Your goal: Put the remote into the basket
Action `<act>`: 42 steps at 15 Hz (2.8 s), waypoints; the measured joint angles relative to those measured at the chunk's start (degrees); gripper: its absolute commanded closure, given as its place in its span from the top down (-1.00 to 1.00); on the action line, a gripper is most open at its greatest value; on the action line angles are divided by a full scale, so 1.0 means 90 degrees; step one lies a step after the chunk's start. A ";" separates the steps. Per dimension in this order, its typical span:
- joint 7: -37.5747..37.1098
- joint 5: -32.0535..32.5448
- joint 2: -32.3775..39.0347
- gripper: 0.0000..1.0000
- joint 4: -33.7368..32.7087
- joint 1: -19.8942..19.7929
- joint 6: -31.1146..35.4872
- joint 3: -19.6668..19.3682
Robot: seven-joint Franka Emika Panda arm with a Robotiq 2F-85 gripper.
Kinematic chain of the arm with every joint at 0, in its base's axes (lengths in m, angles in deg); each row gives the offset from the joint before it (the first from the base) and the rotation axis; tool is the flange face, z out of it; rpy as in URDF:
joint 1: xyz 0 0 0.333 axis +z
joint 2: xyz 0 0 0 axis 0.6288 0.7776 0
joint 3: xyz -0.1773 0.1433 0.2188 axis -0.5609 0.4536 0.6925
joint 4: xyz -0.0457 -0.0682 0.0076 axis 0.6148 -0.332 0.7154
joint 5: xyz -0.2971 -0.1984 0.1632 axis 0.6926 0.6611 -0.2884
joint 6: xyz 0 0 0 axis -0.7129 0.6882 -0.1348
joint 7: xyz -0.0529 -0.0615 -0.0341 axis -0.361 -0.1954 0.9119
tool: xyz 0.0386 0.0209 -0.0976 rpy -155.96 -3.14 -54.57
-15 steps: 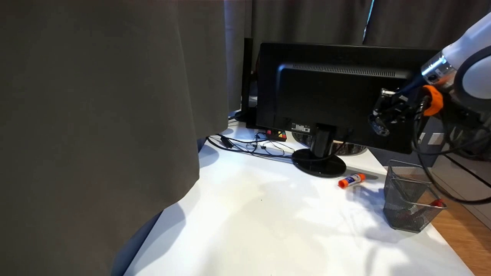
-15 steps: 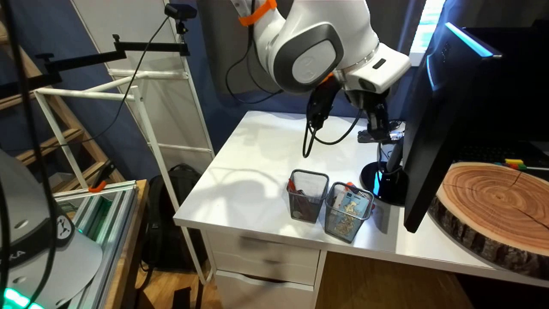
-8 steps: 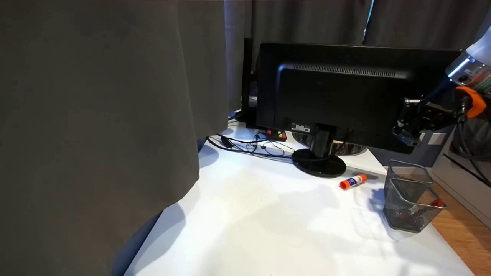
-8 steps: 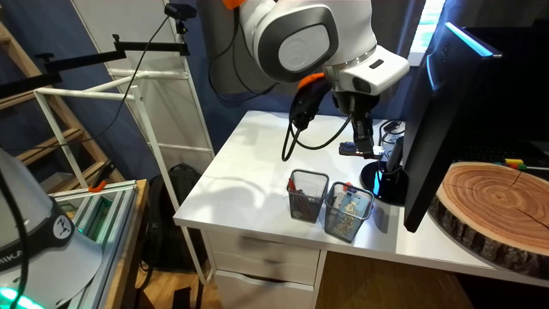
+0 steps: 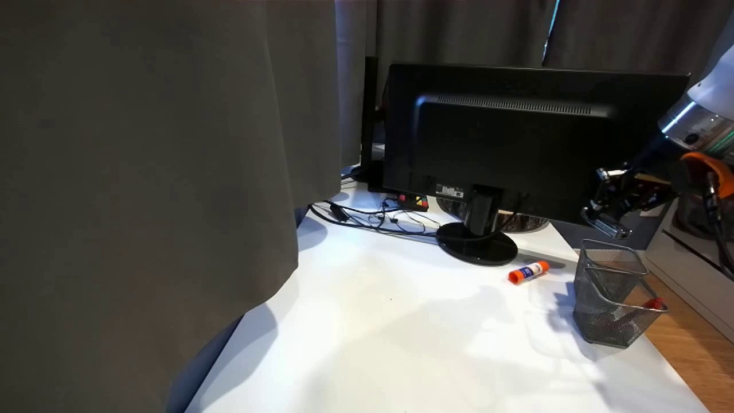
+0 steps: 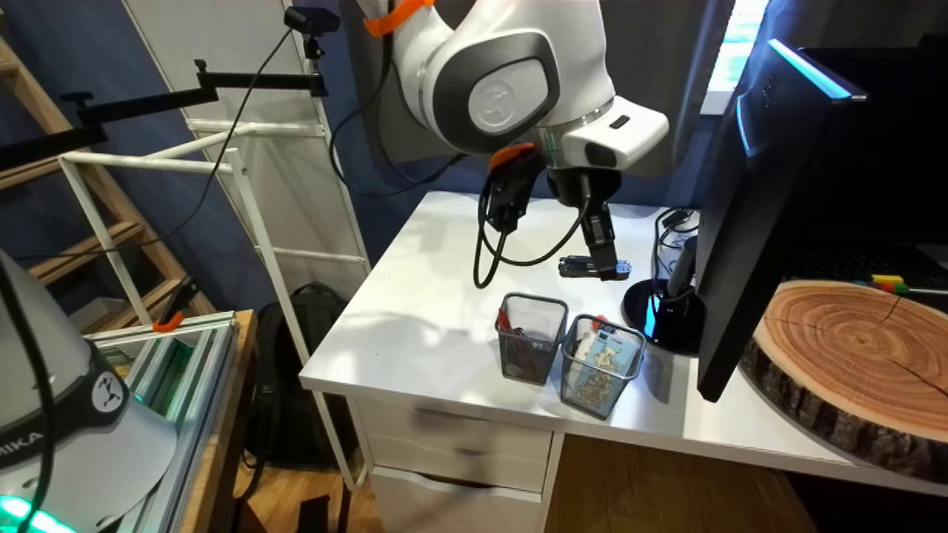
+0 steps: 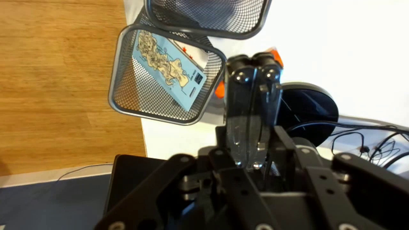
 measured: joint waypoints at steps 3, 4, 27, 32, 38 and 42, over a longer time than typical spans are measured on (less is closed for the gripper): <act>-0.0392 0.1097 0.0016 -0.77 0.0092 0.0631 -0.0076 -0.0862; -0.0616 0.1398 0.0059 -0.77 0.0093 0.0851 -0.0091 -0.1187; -0.3318 0.0889 0.1586 -0.77 -0.0389 0.2027 0.0057 -0.1588; -0.3393 0.0852 0.1590 -0.77 -0.0386 0.2030 0.0055 -0.1602; -0.3738 0.0853 0.1543 -0.77 -0.0226 0.2515 0.0120 -0.2295; -0.3698 0.0853 0.1416 -0.77 -0.0059 0.2617 0.0241 -0.2316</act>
